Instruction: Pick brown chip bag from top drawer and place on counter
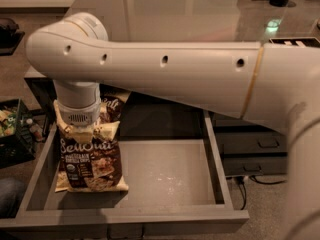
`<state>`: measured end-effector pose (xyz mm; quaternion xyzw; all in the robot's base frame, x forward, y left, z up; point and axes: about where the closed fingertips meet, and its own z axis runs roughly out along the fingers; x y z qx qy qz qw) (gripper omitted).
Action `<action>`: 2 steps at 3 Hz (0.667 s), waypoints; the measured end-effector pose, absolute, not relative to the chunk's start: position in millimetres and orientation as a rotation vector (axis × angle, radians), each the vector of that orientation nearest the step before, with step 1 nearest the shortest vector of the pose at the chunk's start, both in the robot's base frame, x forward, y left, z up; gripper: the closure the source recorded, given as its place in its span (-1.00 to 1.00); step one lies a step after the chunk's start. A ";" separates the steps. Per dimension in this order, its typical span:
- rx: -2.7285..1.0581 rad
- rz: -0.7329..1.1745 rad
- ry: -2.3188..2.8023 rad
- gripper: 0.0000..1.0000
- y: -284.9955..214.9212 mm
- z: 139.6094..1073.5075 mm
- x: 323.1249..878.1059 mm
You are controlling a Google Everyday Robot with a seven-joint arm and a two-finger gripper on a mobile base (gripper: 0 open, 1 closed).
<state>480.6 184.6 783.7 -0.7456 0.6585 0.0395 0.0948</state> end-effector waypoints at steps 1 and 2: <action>-2.175 0.043 1.996 1.00 168.0 816.8 468.0; -2.147 -0.067 2.043 1.00 151.8 851.3 467.6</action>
Offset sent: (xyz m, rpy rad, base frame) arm -0.0137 -0.0570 0.1121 -0.1765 -0.1247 -0.1385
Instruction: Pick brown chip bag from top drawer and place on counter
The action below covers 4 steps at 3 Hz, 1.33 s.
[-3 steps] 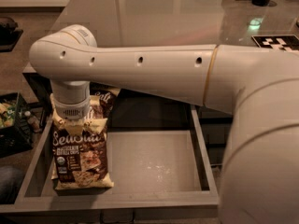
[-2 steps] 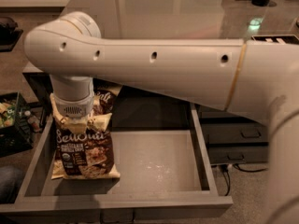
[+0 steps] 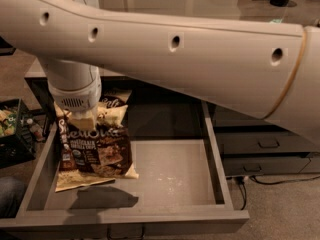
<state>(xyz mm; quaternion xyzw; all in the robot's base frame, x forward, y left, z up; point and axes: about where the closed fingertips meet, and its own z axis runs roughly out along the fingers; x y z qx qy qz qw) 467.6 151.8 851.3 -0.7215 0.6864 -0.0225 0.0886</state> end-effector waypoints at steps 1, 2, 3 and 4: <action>-2.106 -0.167 2.106 1.00 124.0 876.4 485.0; -2.106 -0.167 2.105 1.00 124.1 876.3 485.0; -2.087 -0.168 2.094 1.00 116.6 893.7 498.5; -1.926 -0.252 2.163 1.00 66.1 943.8 558.3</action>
Offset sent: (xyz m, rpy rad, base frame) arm 0.0147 -0.0228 0.0210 -0.0468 -0.0282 -0.0457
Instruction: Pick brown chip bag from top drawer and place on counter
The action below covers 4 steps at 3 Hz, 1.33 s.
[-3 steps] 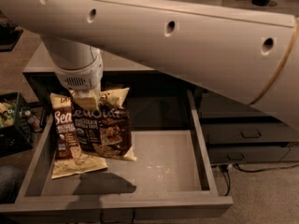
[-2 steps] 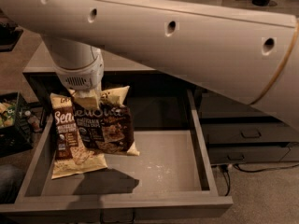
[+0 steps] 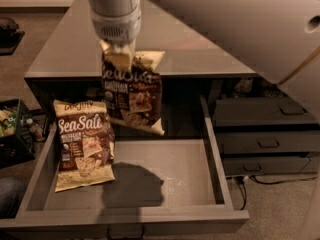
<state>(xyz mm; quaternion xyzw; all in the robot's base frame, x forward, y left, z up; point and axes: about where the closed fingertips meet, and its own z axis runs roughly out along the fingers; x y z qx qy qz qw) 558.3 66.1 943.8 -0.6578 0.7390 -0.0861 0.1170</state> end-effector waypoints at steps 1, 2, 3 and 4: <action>-1.841 -0.291 2.189 1.00 43.6 965.8 584.3; -1.824 -0.286 2.171 1.00 46.5 969.5 588.0; -1.775 -0.334 2.139 1.00 43.0 993.0 585.8; -1.706 -0.446 2.122 1.00 28.0 1032.3 594.3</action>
Offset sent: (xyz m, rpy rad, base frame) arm 0.0233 -0.0203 0.0197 0.0063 -0.0377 -0.0499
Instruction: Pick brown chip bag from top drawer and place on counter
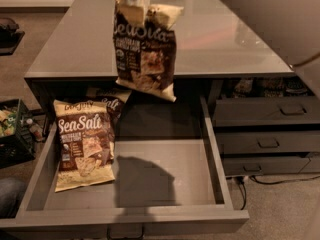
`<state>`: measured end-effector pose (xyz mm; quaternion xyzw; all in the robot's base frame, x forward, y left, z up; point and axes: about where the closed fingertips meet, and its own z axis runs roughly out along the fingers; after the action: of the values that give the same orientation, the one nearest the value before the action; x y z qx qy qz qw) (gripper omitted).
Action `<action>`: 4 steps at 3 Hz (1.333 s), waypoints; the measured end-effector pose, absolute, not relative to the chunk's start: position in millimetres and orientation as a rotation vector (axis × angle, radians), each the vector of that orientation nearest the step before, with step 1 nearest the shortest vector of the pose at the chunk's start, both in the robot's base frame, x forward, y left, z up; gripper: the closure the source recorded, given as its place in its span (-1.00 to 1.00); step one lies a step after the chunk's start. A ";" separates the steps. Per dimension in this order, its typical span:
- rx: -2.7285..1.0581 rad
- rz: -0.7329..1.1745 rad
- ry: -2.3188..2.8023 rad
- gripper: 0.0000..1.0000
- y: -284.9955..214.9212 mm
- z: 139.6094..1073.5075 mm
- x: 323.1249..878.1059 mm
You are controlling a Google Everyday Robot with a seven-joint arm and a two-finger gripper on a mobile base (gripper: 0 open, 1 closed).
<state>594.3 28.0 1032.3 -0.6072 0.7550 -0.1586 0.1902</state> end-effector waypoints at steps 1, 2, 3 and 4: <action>-1.657 -0.549 2.100 1.00 12.1 1067.6 618.2; -1.630 -0.600 2.080 1.00 -3.1 1088.3 656.7; -1.620 -0.606 2.072 1.00 -17.7 1091.0 697.0; -1.618 -0.583 2.058 1.00 -25.1 1082.9 730.2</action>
Offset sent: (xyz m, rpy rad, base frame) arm 0.0980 -0.0732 0.0783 -0.1331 -0.0500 -0.1034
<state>730.2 -25.1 1082.9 -0.5875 0.7472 -0.2118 0.2275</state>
